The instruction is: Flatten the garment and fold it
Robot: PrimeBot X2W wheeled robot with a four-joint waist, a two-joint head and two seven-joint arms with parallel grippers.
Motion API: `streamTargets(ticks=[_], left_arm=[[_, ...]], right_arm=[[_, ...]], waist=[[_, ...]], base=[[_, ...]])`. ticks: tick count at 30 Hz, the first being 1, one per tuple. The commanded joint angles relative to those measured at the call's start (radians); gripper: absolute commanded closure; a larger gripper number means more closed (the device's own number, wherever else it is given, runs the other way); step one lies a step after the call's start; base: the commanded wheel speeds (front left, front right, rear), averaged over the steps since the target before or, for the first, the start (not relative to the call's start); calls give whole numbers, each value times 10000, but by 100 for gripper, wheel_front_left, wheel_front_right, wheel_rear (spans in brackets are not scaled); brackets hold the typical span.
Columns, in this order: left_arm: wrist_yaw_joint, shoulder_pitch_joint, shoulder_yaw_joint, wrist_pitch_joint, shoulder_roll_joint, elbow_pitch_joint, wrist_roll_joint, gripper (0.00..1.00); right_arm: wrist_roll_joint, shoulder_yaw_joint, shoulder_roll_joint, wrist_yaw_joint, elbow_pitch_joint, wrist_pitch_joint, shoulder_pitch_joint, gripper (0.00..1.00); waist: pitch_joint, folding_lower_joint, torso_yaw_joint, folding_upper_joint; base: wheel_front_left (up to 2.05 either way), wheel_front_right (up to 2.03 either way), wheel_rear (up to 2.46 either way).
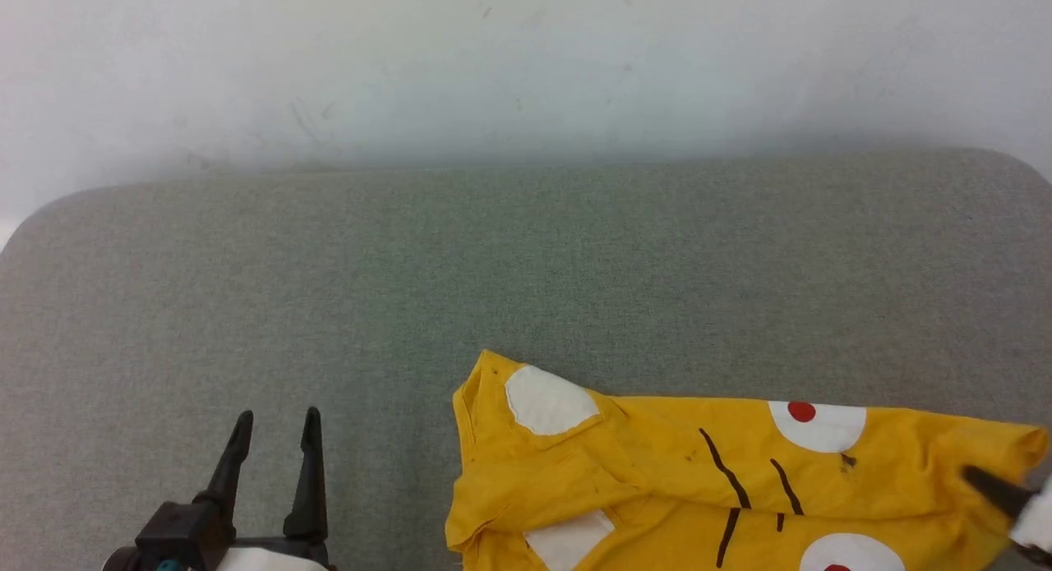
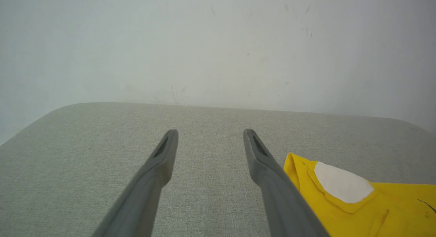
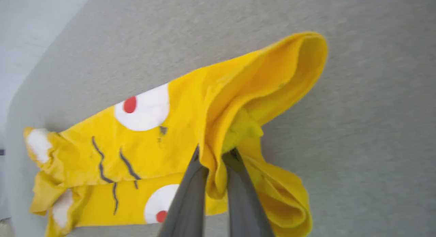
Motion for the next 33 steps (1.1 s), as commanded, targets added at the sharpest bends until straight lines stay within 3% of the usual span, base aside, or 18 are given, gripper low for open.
streamTargets(ticks=[1, 5, 9, 16, 20, 21, 22, 23, 28, 33], left_arm=[[0, 164, 30, -47, -46, 47, 2, 0], [2, 141, -12, -47, -80, 99, -30, 0], [-44, 25, -79, -47, -81, 200, -63, 0], [-201, -324, -338, -9, -118, 445, -79, 0], [-232, -412, -389, -11, -122, 577, -100, 0], [-243, -433, -404, -12, -126, 608, -105, 0], [-248, -454, -411, -14, -135, 645, -114, 0], [-250, -472, -413, -16, -147, 683, -125, 0], [-263, -514, -388, -27, -187, 828, -169, 0], [-247, -433, -333, -33, -203, 931, -193, 0]], right_arm=[[755, 232, 628, -7, -385, 581, -290, 100], [2124, 1066, 1604, -7, -1216, 1753, -564, 100], [3076, 2317, 2167, -7, -1405, 1998, -873, 100], [4602, 5474, 2329, -7, -312, 230, -1516, 100], [4775, 7277, 2331, -7, 462, -1113, -1999, 100], [4686, 7613, 2332, -7, 692, -1468, -2122, 85], [4540, 7907, 2332, -7, 980, -1807, -2239, 55], [4291, 8188, 2332, -7, 1269, -2124, -2373, 0], [3242, 9436, 2258, -7, 2155, -3143, -3062, 0], [2208, 10903, 1519, -7, 1612, -3672, -3709, 0]], waist=[[-56, 0, -21, 0], [-136, 0, -29, 0], [-176, 0, 45, 0], [-192, 0, 584, 0], [-143, 0, 867, 0], [-123, 0, 925, 0], [-109, 0, 968, 0], [-91, 0, 1005, 0], [-69, 0, 1042, 0], [-169, 0, 883, 0]], base=[[0, 0, 0], [0, 0, 0], [0, 0, 0], [0, 0, 0], [0, 0, 0], [0, 0, 0], [0, 0, 0], [0, 0, 0], [0, 0, 0], [0, 0, 0]])
